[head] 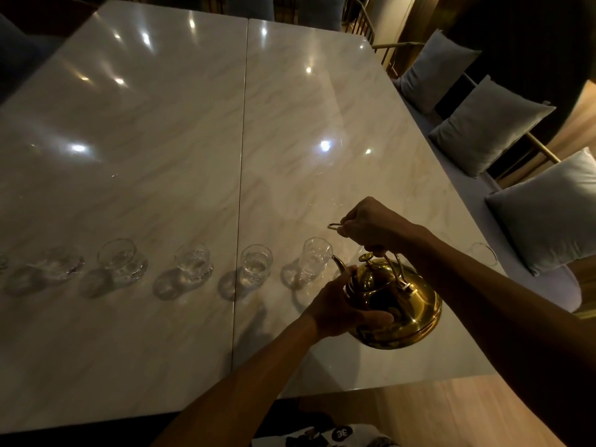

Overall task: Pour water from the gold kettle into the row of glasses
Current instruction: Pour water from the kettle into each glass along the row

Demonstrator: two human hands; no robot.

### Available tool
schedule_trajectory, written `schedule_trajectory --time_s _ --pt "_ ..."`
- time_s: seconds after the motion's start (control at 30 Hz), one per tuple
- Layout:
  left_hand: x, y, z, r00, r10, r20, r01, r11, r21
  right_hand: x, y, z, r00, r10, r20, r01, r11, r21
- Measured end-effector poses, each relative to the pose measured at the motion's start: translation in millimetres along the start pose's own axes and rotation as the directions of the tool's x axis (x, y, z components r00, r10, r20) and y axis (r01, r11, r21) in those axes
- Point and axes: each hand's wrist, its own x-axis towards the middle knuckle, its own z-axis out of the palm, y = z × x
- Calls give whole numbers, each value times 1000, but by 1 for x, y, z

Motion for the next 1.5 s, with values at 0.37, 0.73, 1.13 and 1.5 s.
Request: schedule_trajectory --time_s 0.37,0.73,1.13,1.5 --pt "4 0 5 1000 11 6 -11 1000 -20 7 1 -5 999 46 23 -46 999 -8" --pt "6 6 8 1000 2 -10 -2 1000 4 9 5 -10 1000 11 28 -10 1000 -26" --pt "5 11 14 1000 -6 -17 7 999 44 10 16 -12 999 -39 -3 39 999 -36" --pt "-3 20 13 996 -29 90 11 980 201 -19 38 -10 992 -59 -114 70 993 98"
